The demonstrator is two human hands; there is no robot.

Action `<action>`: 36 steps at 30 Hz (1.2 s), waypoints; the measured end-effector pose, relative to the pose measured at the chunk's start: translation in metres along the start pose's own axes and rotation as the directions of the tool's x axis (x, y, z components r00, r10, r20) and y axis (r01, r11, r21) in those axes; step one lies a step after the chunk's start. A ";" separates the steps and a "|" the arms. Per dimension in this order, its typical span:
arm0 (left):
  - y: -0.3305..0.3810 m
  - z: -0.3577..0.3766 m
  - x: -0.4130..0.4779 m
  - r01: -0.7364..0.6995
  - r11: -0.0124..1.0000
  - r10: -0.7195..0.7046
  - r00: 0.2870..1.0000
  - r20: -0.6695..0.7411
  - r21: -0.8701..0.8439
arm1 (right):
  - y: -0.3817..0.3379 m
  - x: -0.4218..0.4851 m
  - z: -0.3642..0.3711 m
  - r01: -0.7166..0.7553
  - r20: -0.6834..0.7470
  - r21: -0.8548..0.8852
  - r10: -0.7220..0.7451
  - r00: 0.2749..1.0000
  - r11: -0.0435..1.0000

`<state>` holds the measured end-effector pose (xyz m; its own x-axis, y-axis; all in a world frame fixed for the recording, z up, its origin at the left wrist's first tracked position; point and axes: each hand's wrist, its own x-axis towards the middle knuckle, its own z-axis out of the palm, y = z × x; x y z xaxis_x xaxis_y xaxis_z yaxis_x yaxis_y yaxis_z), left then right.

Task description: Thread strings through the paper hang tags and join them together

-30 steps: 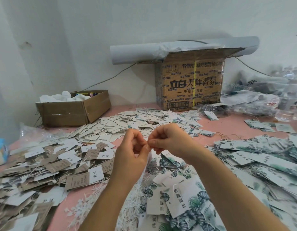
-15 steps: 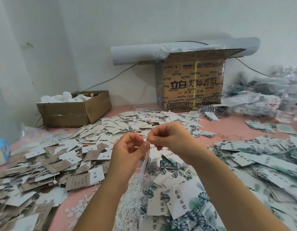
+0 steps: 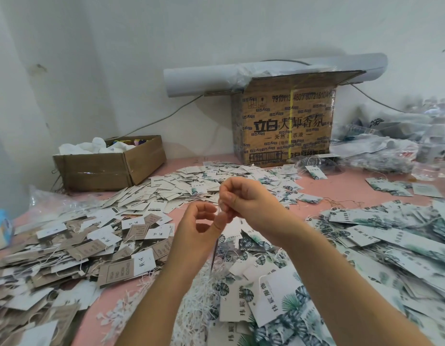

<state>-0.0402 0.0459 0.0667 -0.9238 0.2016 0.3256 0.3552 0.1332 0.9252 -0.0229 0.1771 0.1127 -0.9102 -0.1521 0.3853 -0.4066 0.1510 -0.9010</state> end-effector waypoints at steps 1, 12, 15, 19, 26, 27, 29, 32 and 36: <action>-0.001 0.000 -0.001 -0.007 0.998 0.005 0.999 0.034 0.063 | -0.001 0.000 0.000 0.015 -0.032 0.014 -0.014 0.999 1.000; -0.006 -0.003 0.002 -0.069 0.983 0.088 0.991 -0.104 0.170 | -0.003 0.003 -0.016 0.138 -0.297 0.082 -0.108 0.949 0.987; -0.004 -0.004 0.002 -0.088 0.990 0.101 0.989 -0.108 0.113 | 0.003 0.004 -0.023 0.097 -0.337 0.029 -0.082 0.938 0.995; 0.000 -0.004 0.001 -0.083 0.993 0.076 0.993 -0.090 -0.085 | 0.015 0.006 -0.028 -0.038 -0.296 -0.064 0.017 0.955 0.997; 0.002 -0.006 0.003 -0.047 0.964 -0.005 0.981 -0.192 -0.263 | 0.027 0.003 -0.021 -0.264 0.055 -0.090 0.269 0.962 0.960; 0.001 -0.007 0.004 -0.039 0.963 -0.018 0.978 -0.208 -0.267 | 0.027 0.003 -0.020 -0.272 0.100 -0.047 0.276 0.956 0.961; -0.001 -0.009 0.005 -0.024 0.965 -0.041 0.970 -0.238 -0.263 | 0.027 0.004 -0.020 -0.291 0.142 0.050 0.282 0.949 0.955; -0.002 -0.010 0.006 -0.005 0.970 -0.059 0.966 -0.251 -0.245 | 0.026 0.003 -0.022 -0.291 0.179 0.057 0.277 0.944 0.955; -0.004 -0.011 0.006 0.089 0.967 -0.129 0.979 -0.159 -0.239 | 0.022 0.002 -0.023 -0.297 0.163 -0.097 0.309 0.937 0.950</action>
<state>-0.0484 0.0356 0.0672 -0.9729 0.0253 0.2300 0.2271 -0.0854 0.9701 -0.0357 0.2031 0.0981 -0.9656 -0.2553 0.0497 -0.1238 0.2832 -0.9510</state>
